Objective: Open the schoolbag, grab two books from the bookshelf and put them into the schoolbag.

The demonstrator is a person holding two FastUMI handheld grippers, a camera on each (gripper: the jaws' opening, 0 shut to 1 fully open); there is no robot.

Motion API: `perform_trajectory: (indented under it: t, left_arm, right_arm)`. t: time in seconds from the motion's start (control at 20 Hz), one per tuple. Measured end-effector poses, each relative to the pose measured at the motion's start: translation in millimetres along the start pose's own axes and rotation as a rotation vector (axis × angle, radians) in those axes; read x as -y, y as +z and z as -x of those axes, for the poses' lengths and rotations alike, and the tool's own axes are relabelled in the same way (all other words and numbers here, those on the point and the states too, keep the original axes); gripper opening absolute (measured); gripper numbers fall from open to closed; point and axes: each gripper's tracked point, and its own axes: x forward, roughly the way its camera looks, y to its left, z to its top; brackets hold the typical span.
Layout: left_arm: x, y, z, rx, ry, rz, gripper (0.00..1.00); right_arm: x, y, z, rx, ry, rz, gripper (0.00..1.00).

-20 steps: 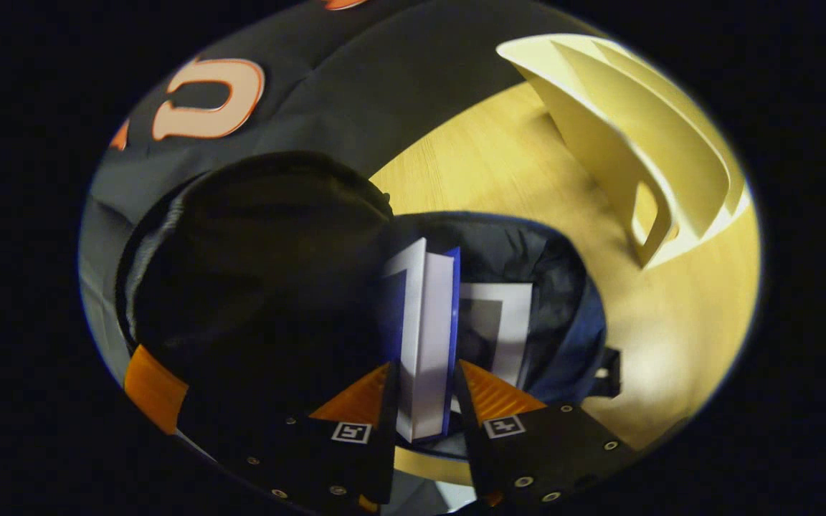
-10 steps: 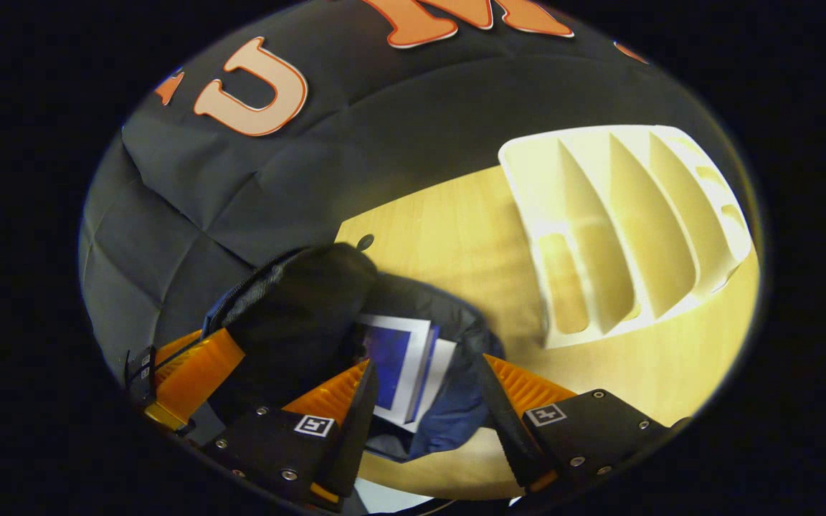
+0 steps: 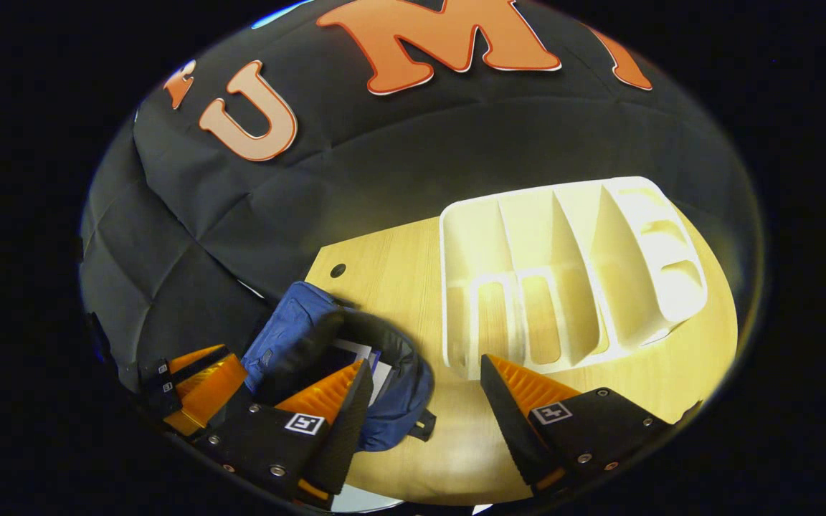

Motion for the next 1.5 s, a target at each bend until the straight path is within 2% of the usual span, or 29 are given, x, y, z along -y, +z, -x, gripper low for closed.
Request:
perform_trajectory:
  t: [0.1,0.15,0.25,0.4,0.7,0.9,0.95,1.0,1.15,1.2,1.3,1.35,1.4,1.5]
  left_arm:
    - [14.9,4.2,0.9,0.021,0.0,-0.004,0.62]
    - [21.7,6.6,0.0,0.034,-0.005,0.008,0.83]
    - [33.3,15.0,0.9,0.059,-0.006,0.038,0.97]
    - [45.8,34.5,3.4,0.117,0.012,0.063,0.98]
    - [69.5,72.6,11.5,0.232,0.049,0.044,1.0]
    - [98.0,89.2,10.5,0.274,0.021,0.026,0.98]
    - [100.7,93.7,11.9,0.285,0.022,0.022,1.0]
    - [104.0,99.2,14.6,0.307,0.025,0.023,0.98]
    - [111.7,120.0,22.9,0.382,0.045,0.013,1.0]
    - [112.4,128.8,26.0,0.42,0.052,0.007,0.97]
    - [117.6,143.5,38.5,0.486,0.06,-0.005,0.99]
    - [118.6,147.9,42.3,0.512,0.071,-0.012,0.96]
    - [119.2,153.5,48.2,0.54,0.081,-0.019,0.98]
    - [124.0,162.9,60.7,0.602,0.088,-0.028,0.95]
  right_arm:
    - [15.4,6.0,10.5,0.026,-0.019,0.019,0.91]
    - [21.5,9.0,13.6,0.037,-0.027,0.027,0.93]
    - [33.5,16.5,24.6,0.064,-0.041,0.032,0.94]
    - [55.8,34.1,40.9,0.133,-0.076,0.047,0.95]
    - [91.6,83.1,80.2,0.299,-0.148,0.08,0.95]
    - [113.9,109.9,105.6,0.412,-0.209,0.098,0.95]
    - [119.1,116.3,113.2,0.438,-0.224,0.111,0.95]
    - [119.2,120.0,125.4,0.463,-0.235,0.126,0.95]
    - [127.2,135.4,147.3,0.541,-0.271,0.163,0.94]
    - [129.0,141.5,154.4,0.563,-0.277,0.167,0.94]
    - [127.3,148.2,167.0,0.597,-0.272,0.161,0.94]
    - [127.4,153.9,176.3,0.625,-0.277,0.167,0.94]
    - [130.5,160.6,183.8,0.661,-0.289,0.181,0.94]
    - [129.9,171.1,199.7,0.728,-0.302,0.206,0.94]
